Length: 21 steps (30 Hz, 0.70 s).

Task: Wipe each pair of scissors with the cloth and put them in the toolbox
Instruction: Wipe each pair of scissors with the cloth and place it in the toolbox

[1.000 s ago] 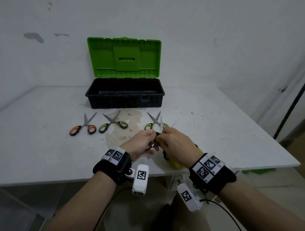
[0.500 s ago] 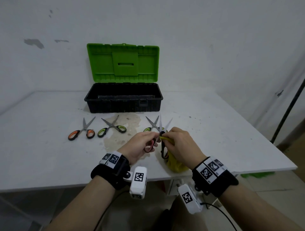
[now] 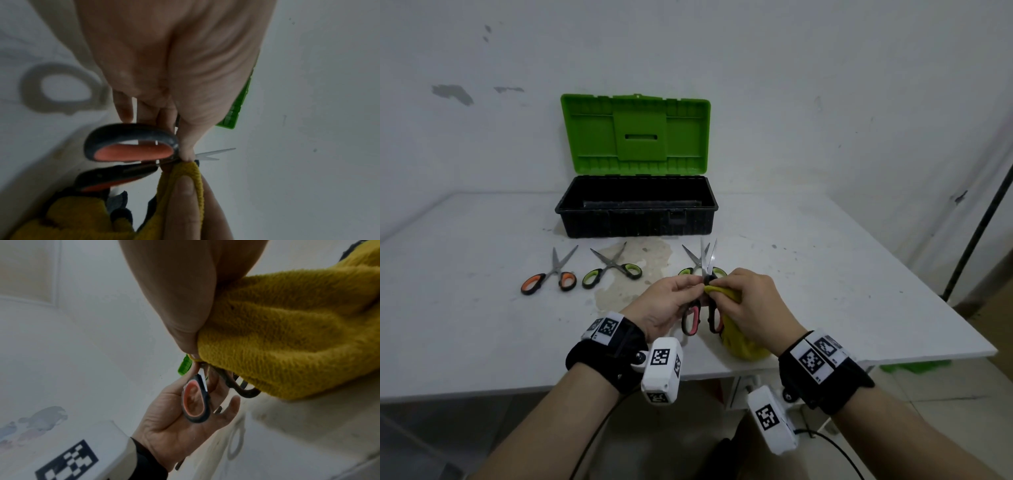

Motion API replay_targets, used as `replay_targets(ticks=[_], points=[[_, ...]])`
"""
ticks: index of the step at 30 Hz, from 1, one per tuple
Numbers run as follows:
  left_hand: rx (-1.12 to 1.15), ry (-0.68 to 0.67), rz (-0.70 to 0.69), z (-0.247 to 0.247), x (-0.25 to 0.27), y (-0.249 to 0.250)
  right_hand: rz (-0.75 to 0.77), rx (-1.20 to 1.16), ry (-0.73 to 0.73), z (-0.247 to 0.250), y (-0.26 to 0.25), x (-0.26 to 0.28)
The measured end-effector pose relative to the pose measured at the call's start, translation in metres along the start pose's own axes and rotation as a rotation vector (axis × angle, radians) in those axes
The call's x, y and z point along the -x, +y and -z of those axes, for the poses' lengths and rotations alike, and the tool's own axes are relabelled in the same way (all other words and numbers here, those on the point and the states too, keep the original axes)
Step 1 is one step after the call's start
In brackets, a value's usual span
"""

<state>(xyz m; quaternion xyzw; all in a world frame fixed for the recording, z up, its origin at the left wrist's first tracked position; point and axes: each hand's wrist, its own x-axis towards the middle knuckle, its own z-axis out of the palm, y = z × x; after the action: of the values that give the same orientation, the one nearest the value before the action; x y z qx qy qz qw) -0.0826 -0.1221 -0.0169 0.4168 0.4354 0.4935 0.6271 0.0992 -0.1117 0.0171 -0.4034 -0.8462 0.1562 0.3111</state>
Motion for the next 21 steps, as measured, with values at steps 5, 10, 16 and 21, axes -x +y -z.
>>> replay_targets(ticks=[5,10,16,21], points=[[-0.031,0.034,0.011,0.003,-0.002,0.004,-0.017,-0.044,0.009,0.002,0.006,-0.003],[-0.193,0.098,-0.045,0.002,-0.001,0.009,-0.072,-0.049,0.010,0.003,0.015,-0.004],[-0.319,0.138,-0.010,0.002,0.004,0.006,-0.118,-0.045,0.031,0.006,0.023,-0.002],[-0.348,0.091,-0.005,0.006,0.008,0.002,-0.191,-0.069,0.080,0.009,0.026,0.001]])
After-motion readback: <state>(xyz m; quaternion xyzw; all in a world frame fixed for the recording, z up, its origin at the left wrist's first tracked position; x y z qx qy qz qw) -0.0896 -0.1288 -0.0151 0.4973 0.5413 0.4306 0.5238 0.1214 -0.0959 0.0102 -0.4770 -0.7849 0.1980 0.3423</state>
